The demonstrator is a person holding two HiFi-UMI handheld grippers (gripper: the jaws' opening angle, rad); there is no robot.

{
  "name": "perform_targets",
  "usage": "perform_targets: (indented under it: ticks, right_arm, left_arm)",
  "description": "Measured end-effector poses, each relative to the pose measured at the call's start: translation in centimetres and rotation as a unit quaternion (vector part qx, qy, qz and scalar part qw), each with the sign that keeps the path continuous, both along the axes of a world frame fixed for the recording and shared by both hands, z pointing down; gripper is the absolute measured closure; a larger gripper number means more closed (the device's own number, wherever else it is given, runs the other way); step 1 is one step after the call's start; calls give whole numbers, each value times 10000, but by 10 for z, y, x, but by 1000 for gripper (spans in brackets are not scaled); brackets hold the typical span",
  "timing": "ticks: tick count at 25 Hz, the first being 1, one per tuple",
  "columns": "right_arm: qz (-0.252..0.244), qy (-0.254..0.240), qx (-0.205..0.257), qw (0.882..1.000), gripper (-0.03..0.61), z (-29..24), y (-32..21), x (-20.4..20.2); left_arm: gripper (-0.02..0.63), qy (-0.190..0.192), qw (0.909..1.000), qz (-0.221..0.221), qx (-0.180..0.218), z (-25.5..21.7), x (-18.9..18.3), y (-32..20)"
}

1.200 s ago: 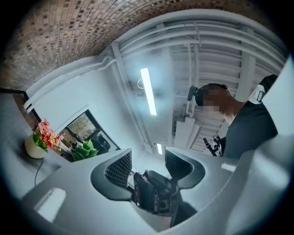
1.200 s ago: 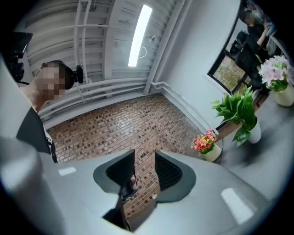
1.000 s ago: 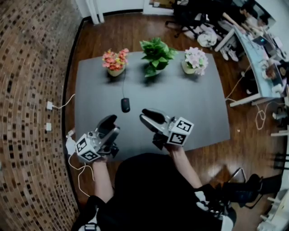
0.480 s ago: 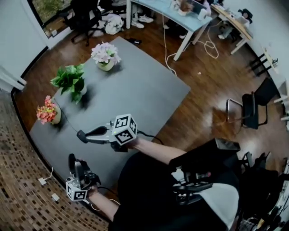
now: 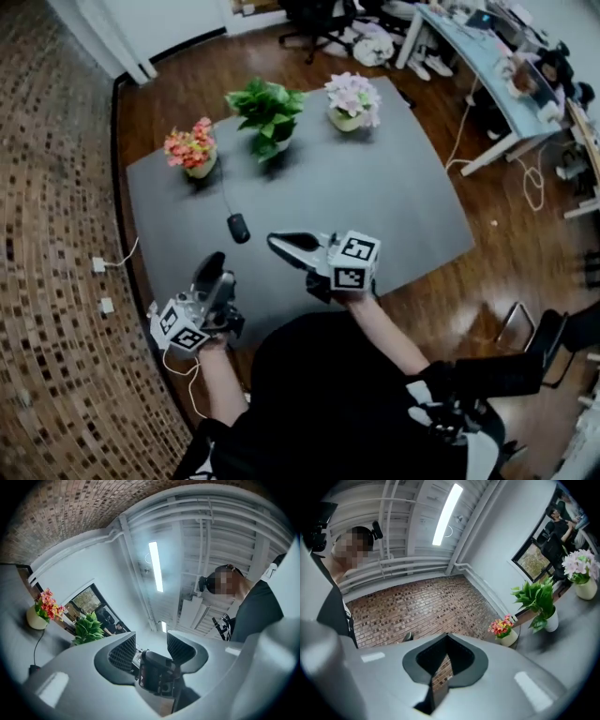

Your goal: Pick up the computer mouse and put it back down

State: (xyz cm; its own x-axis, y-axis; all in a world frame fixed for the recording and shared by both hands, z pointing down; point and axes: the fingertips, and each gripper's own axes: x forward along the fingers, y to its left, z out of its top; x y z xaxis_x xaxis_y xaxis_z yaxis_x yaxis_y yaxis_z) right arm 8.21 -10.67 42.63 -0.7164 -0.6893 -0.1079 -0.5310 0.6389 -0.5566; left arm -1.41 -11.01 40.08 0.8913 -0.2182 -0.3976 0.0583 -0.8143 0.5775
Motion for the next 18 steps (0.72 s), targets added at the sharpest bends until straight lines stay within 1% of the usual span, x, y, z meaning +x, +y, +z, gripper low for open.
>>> perform_targets:
  ticks: [2, 6, 8, 12, 18]
  right_arm:
    - [44, -2, -1, 10000, 578, 3, -7, -1]
    - [-117, 45, -51, 9999, 578, 10, -28, -33]
    - [-207, 59, -53, 9998, 578, 9, -34, -44]
    - [-266, 63, -43, 9996, 578, 6, -36, -51]
    - [-262, 67, -55, 9996, 578, 8, -36, -49]
  left_arm:
    - [402, -10, 10000, -17, 0, 5, -5, -8]
    - [402, 25, 9997, -217, -118, 21, -41, -28]
    - [402, 35, 9995, -276, -154, 24, -51, -33]
    - [402, 59, 9993, -331, -187, 25, -58, -34]
    - [402, 62, 9993, -330, -179, 26, -56, -36]
